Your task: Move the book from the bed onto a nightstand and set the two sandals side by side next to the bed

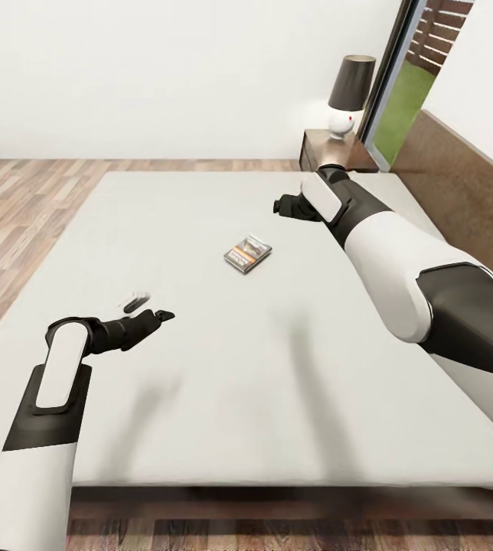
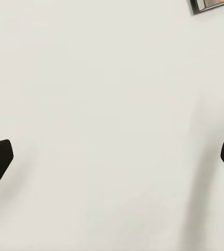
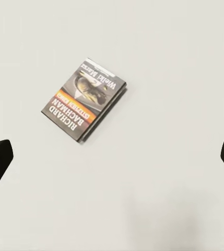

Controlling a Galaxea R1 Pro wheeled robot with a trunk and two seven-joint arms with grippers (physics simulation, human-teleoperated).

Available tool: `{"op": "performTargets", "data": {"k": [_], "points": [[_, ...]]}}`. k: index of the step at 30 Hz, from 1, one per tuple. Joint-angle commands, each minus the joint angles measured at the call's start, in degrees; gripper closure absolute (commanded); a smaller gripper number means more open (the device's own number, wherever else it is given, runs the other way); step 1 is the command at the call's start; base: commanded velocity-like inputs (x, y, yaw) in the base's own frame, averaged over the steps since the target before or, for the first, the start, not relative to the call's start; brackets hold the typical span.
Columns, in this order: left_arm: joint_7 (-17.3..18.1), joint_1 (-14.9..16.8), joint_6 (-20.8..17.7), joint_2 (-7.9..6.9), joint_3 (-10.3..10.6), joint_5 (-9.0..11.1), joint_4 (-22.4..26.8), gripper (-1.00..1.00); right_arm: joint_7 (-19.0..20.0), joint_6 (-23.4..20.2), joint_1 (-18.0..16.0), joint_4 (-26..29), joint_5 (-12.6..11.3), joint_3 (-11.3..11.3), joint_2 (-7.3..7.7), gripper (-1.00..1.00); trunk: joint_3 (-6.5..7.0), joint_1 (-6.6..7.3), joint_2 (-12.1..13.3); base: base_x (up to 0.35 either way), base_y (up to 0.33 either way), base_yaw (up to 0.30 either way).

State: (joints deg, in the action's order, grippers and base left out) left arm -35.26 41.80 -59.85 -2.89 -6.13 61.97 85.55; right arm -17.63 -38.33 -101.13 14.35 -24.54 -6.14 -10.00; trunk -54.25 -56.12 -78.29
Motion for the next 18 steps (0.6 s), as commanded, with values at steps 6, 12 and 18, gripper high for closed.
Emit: {"op": "performTargets", "data": {"k": [6, 12, 18], "points": [[-0.6, 0.0, -0.2, -0.01, 0.0, 0.6, 0.0, -1.00, -0.5, -0.2, 0.0, 0.1, -0.6, -0.4, 0.00, -1.00, -0.58, 0.00, 0.0, 0.000, 0.000, 0.000], [-0.6, 0.0, -0.2, -0.01, 0.0, 0.6, -0.3, -1.00, -0.5, -0.2, 0.0, 0.1, -0.6, -0.4, 0.00, -1.00, -1.11, 0.00, 0.0, 0.000, 0.000, 0.000], [-0.6, 0.0, -0.2, -0.01, 0.0, 0.5, -0.4, -1.00, -0.5, -0.2, 0.0, 0.1, -0.6, -0.4, 0.00, -1.00, -1.65, 0.00, 0.0, 0.000, 0.000, 0.000]]}}
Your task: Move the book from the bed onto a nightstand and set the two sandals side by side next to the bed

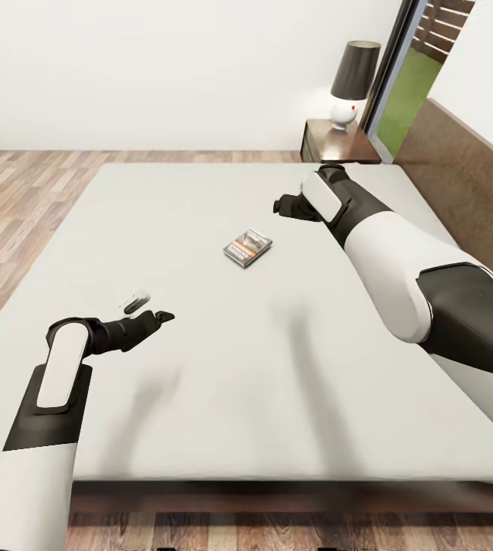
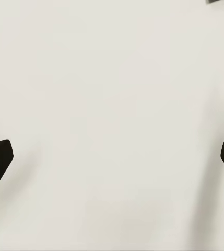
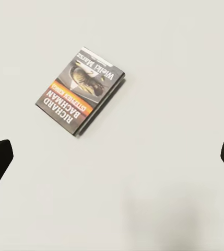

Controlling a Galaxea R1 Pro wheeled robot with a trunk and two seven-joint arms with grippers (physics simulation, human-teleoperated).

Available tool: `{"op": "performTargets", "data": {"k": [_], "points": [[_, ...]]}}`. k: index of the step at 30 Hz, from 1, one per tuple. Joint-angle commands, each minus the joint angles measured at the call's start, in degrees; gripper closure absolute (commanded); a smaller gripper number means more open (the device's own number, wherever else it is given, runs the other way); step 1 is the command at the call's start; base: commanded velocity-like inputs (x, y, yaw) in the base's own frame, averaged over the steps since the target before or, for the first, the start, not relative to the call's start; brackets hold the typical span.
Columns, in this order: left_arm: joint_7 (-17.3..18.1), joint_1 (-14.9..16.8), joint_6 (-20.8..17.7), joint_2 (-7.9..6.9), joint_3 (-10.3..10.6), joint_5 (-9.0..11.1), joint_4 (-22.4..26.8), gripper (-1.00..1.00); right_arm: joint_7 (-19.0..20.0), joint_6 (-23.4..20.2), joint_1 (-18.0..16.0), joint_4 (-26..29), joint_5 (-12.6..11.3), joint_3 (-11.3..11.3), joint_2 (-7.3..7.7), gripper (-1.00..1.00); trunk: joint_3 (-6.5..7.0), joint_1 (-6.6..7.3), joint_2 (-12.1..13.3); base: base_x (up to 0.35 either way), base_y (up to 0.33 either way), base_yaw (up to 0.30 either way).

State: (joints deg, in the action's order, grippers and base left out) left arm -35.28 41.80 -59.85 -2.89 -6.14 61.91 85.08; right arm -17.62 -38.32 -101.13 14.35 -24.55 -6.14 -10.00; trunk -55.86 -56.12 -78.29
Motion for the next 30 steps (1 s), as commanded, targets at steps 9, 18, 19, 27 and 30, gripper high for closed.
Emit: {"op": "performTargets", "data": {"k": [9, 18, 19, 27, 30], "points": [[-0.6, 0.0, -0.2, -0.01, -0.1, 0.6, 0.0, -1.00, -0.5, -0.2, 0.0, 0.1, -0.6, -0.4, 0.00, -1.00, -0.84, 0.00, 0.0, 0.000, 0.000, 0.000], [-0.6, 0.0, -0.2, -0.46, -0.1, 0.6, 0.1, -1.00, -0.5, -0.2, 0.0, 0.1, -0.6, -0.3, 0.00, -1.00, -1.65, 0.00, 0.0, 0.000, 0.000, 0.000], [-0.6, 0.0, -0.2, -0.65, 0.0, 0.6, 0.1, -1.00, -0.5, -0.2, 0.0, 0.1, -0.6, -0.3, 0.00, -1.00, -1.74, 0.00, 0.0, 0.000, 0.000, 0.000], [-0.6, 11.8, -0.2, -1.01, 2.2, 2.3, -6.7, -1.00, -0.5, -0.2, -0.3, 0.1, -0.6, -0.4, 0.00, -1.00, -2.45, 0.00, 0.0, 0.000, 0.000, 0.000], [-0.7, 21.4, -0.2, -1.11, 4.0, 3.9, -13.0, -1.00, -0.6, -0.2, -1.1, 0.2, -0.9, -0.4, 0.00, -1.00, -2.72, 0.00, 0.0, 0.000, 0.000, 0.000]]}}
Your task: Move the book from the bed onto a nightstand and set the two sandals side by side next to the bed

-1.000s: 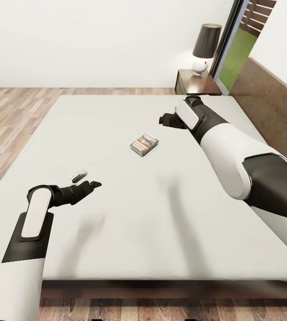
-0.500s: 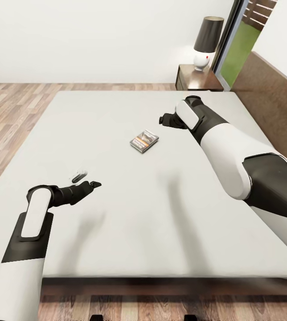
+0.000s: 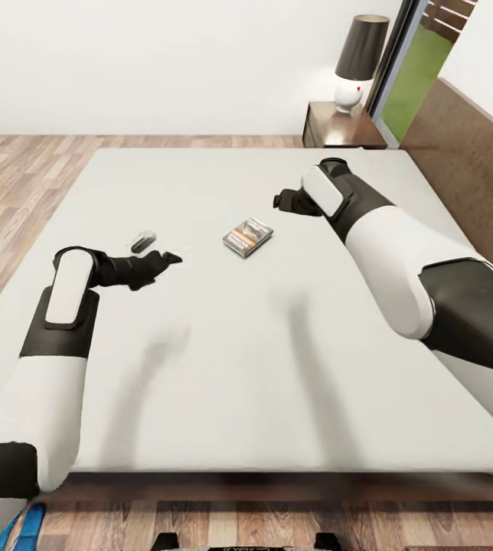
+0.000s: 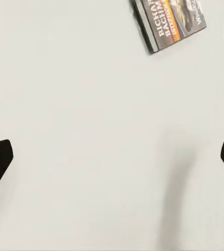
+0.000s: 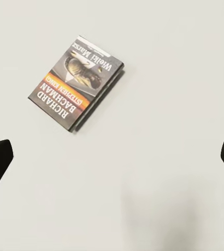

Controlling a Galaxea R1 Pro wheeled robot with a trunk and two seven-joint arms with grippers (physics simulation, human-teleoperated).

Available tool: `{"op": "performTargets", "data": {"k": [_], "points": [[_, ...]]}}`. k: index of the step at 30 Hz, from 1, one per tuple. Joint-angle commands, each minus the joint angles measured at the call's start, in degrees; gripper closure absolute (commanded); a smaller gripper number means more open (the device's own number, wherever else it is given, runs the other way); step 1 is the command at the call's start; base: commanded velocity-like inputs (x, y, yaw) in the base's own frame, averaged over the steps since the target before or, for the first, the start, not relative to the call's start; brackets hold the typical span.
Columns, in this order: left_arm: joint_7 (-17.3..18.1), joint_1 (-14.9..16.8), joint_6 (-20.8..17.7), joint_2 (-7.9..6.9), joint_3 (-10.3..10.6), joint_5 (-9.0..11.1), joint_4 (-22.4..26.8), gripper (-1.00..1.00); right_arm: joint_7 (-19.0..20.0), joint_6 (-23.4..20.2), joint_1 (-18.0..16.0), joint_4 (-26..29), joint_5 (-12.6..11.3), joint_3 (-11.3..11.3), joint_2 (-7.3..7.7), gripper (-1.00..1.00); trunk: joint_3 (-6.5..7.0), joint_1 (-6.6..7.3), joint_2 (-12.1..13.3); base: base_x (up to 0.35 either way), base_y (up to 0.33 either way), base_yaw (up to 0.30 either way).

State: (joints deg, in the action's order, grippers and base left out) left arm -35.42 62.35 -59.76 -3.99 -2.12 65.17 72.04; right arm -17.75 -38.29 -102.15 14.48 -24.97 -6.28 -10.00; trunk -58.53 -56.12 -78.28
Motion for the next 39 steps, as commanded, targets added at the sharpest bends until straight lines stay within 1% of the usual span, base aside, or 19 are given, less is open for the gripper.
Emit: {"op": "performTargets", "data": {"k": [1, 5, 8, 11, 17, 31, 39], "points": [[-0.8, 2.1, -0.2, -0.02, 0.1, 0.7, -0.6, -1.00, -0.4, -0.2, -0.2, 0.1, -0.9, -0.3, 0.00, -1.00, -0.14, 0.01, 0.0, 0.000, 0.000, 0.000], [-2.0, 5.5, -0.2, -0.04, 0.4, 1.1, -2.6, -1.00, -0.4, 0.1, -1.2, 0.1, -3.1, -0.3, 0.00, -1.00, -0.50, 0.01, 0.0, 0.000, 0.000, 0.000], [-2.8, 7.1, -0.2, -0.03, 0.3, 1.7, -3.6, -1.00, -0.4, 1.0, -2.0, 0.1, -4.7, -0.4, 0.00, -1.00, -0.76, 0.01, 0.0, 0.000, 0.000, 0.000], [-3.5, 8.0, -0.2, 0.00, 0.2, 2.2, -4.5, -1.00, -0.4, 2.4, -2.7, 0.1, -5.6, -0.4, 0.00, -1.00, -1.03, 0.01, 0.0, 0.000, 0.000, 0.000], [-4.7, 8.7, -0.2, -0.10, 0.1, 2.4, -5.6, -1.00, -0.4, 3.1, -2.8, 0.1, -5.8, -0.3, 0.00, -1.00, -1.57, 0.01, 0.0, 0.000, 0.000, 0.000], [-5.0, 8.8, -0.2, -0.10, 0.1, 2.5, -6.2, -1.00, -0.3, 5.6, -2.8, 0.1, -5.9, -0.4, 0.00, -1.00, -2.82, 0.01, 0.0, 0.000, 0.000, 0.000], [-5.1, 9.8, -0.2, -0.09, 0.1, 2.5, -8.2, -1.00, -0.3, 6.4, -2.9, 0.1, -5.9, -0.4, 0.00, -1.00, -3.53, 0.01, 0.0, 0.000, 0.000, 0.000]]}}
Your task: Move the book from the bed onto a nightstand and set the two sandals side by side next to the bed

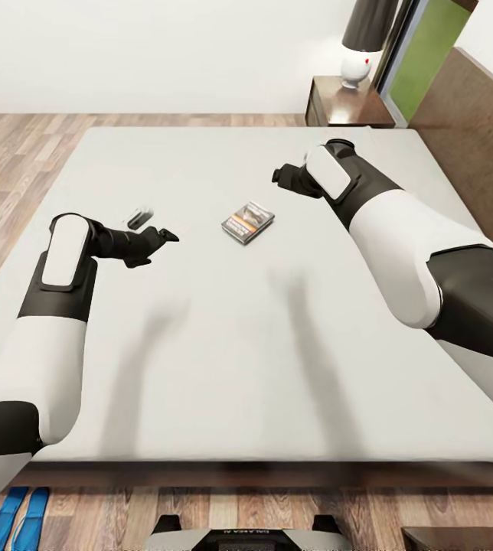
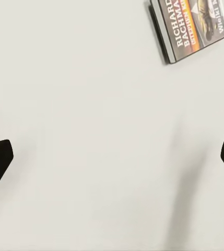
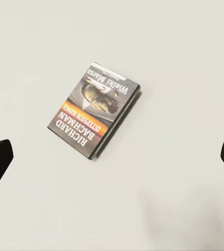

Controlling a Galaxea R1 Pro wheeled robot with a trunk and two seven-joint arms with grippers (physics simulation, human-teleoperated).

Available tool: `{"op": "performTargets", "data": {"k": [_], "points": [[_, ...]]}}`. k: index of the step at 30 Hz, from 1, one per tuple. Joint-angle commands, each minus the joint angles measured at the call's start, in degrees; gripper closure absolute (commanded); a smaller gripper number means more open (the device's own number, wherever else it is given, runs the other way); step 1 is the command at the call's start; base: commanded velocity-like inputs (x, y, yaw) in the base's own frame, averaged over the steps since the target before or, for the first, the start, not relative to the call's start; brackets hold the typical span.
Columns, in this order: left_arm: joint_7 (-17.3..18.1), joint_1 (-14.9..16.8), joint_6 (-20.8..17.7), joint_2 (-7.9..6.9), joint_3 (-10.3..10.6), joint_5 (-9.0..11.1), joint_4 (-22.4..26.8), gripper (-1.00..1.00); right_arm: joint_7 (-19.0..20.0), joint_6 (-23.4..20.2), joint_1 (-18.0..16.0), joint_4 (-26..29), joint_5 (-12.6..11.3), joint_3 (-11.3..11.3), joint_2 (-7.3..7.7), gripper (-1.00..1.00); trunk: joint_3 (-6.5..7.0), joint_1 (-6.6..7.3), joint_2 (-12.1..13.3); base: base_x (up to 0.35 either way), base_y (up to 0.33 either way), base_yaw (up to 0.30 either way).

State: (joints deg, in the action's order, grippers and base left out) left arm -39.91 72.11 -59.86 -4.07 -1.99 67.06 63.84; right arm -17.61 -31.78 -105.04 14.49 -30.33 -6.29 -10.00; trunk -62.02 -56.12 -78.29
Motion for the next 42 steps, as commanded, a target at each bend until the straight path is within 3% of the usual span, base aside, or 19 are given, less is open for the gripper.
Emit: {"op": "performTargets", "data": {"k": [1, 4, 14, 35, 38, 42], "points": [[-0.6, 0.1, -0.1, -0.02, 0.0, 0.6, -0.1, -1.00, -0.5, -0.1, -0.1, 0.1, -0.6, -0.4, 0.00, -1.00, -0.12, 0.00, 0.0, 0.000, 0.000, 0.000], [-0.6, 0.3, -0.1, -1.17, 0.2, 1.4, -0.2, -1.00, -0.5, 0.3, -1.3, 0.1, -1.6, -0.3, 0.00, -1.00, -0.39, 0.00, 0.0, 0.000, 0.000, 0.000], [-0.7, 0.2, -0.1, -2.14, 0.6, 4.9, 0.1, -1.00, -0.4, 1.3, -1.6, 0.1, -4.3, -0.3, 0.00, -1.00, -1.29, 0.00, 0.0, 0.080, 0.000, 0.000], [-3.5, 0.0, -0.1, -2.19, 0.5, 5.5, 2.1, -1.00, -0.4, 1.5, -1.7, 0.1, -4.7, -0.3, 0.00, -1.00, -3.16, 0.00, 0.0, 0.015, 0.000, 0.000], [-4.3, 1.3, -0.1, -2.12, 0.4, 5.5, 0.6, -1.00, -0.4, 1.5, -1.9, 0.1, -4.7, -0.3, 0.00, -1.00, -3.43, 0.00, 0.0, 0.000, 0.000, 0.000], [-5.1, 5.8, -0.1, -1.96, 0.4, 5.6, -3.3, -1.00, -0.5, 1.5, -3.1, 0.1, -4.8, -0.2, 0.00, -1.00, -3.79, 0.00, 0.0, 0.000, 0.000, 0.000]]}}
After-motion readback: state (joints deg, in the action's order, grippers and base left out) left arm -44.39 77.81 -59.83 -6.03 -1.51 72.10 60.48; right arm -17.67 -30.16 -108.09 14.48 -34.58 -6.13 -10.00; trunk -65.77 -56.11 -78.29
